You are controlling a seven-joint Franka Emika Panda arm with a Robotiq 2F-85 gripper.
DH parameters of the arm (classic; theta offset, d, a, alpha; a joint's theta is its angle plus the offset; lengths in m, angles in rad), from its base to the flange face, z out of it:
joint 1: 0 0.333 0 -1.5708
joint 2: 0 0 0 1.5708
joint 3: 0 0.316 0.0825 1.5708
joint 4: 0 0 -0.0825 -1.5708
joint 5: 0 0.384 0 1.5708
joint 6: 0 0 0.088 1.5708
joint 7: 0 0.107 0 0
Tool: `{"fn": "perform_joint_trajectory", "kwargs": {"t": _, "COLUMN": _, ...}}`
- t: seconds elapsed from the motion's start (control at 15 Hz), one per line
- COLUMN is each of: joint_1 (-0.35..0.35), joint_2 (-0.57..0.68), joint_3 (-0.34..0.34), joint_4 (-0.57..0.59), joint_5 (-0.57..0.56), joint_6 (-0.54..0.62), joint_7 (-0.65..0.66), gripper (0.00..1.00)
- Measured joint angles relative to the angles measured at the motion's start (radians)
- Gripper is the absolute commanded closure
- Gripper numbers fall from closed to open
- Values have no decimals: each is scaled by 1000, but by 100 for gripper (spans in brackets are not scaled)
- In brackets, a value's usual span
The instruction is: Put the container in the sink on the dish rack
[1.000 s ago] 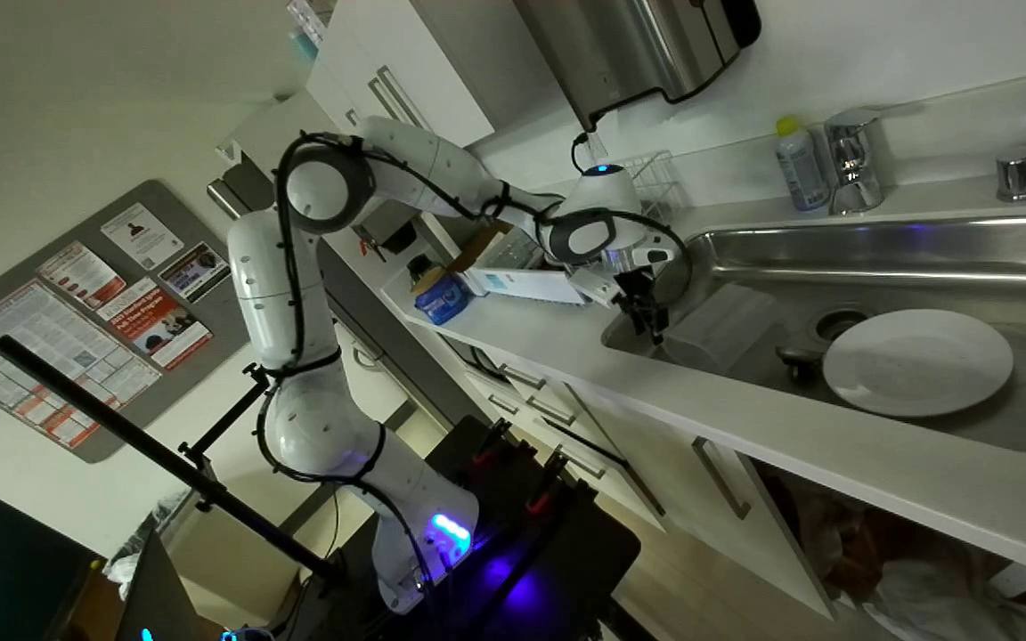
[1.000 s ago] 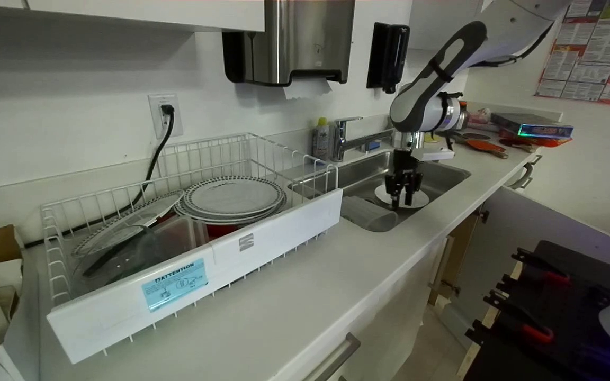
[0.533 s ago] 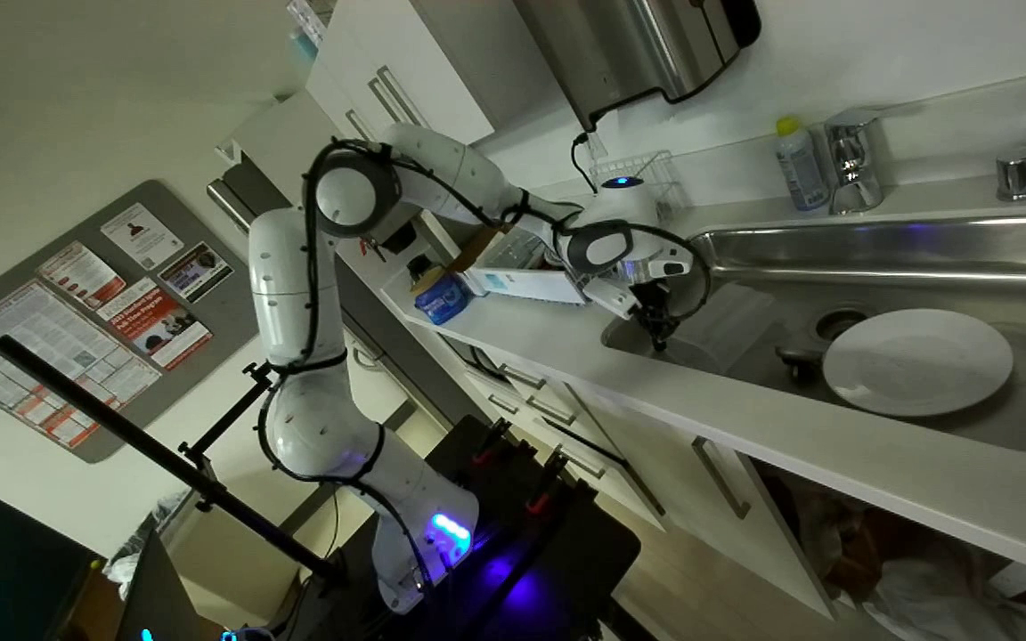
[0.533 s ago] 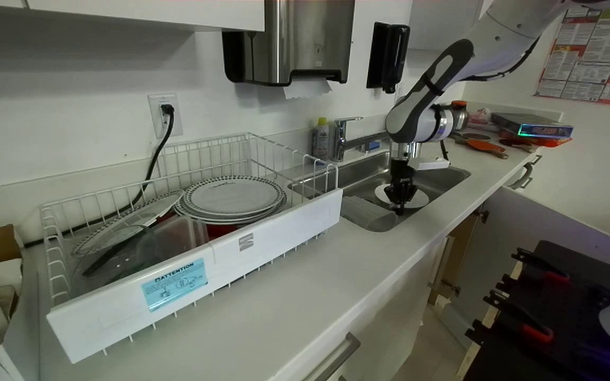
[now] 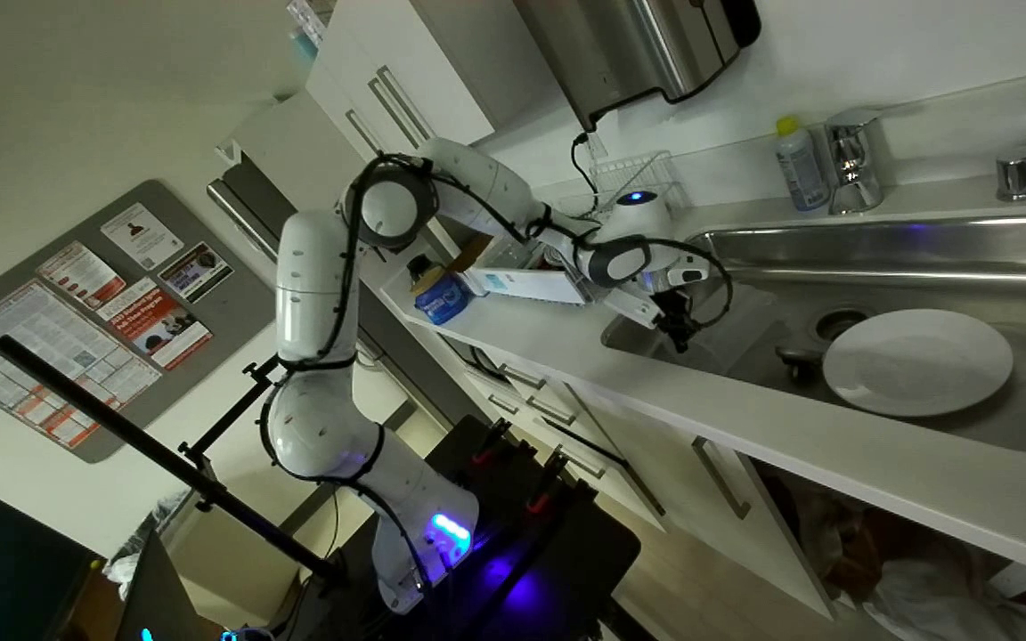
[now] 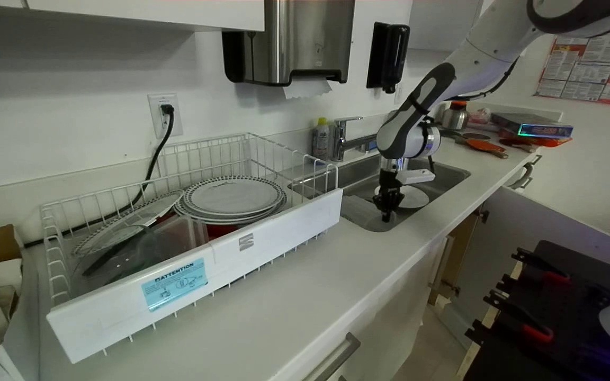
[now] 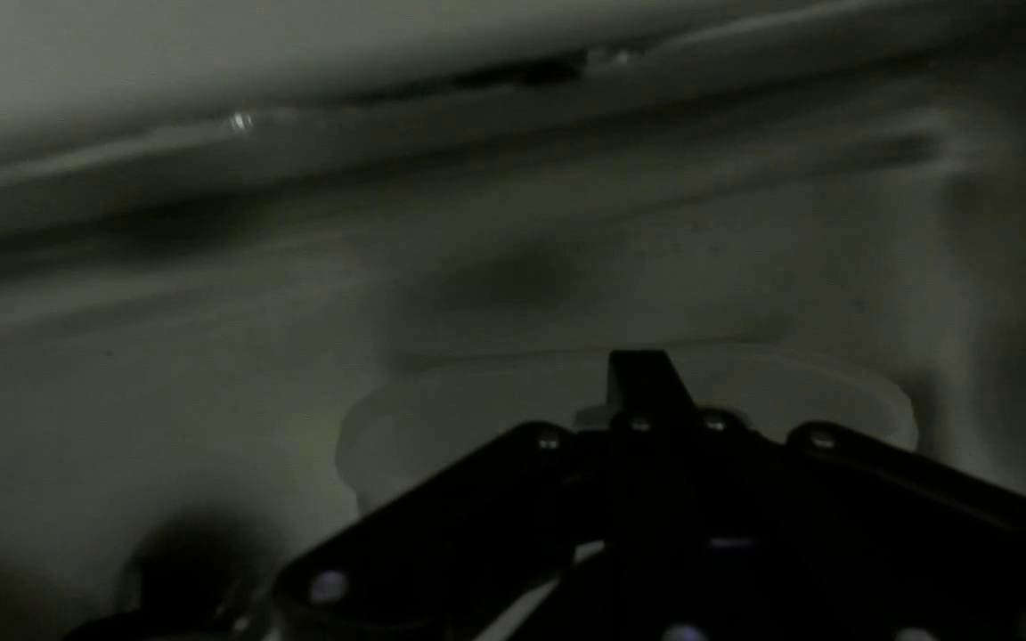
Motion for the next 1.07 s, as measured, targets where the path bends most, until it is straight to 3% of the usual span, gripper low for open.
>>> {"fn": "perform_joint_trajectory", "kwargs": {"t": 0.33, "joint_1": -1, "joint_2": 96, "joint_3": 21, "joint_4": 93, "joint_5": 0, "joint_6": 123, "joint_7": 1, "gripper": 100}}
{"fn": "perform_joint_trajectory", "kwargs": {"t": 0.67, "joint_1": 16, "joint_2": 110, "joint_3": 22, "joint_4": 132, "joint_5": -37, "joint_6": 103, "joint_7": 16, "gripper": 100}}
{"fn": "perform_joint_trajectory", "kwargs": {"t": 0.87, "joint_1": 70, "joint_2": 62, "joint_3": -22, "joint_4": 90, "joint_5": -130, "joint_6": 28, "joint_7": 51, "gripper": 100}}
{"fn": "perform_joint_trajectory", "kwargs": {"t": 1.07, "joint_1": 167, "joint_2": -9, "joint_3": -106, "joint_4": 19, "joint_5": -279, "joint_6": 14, "joint_7": 109, "gripper": 100}}
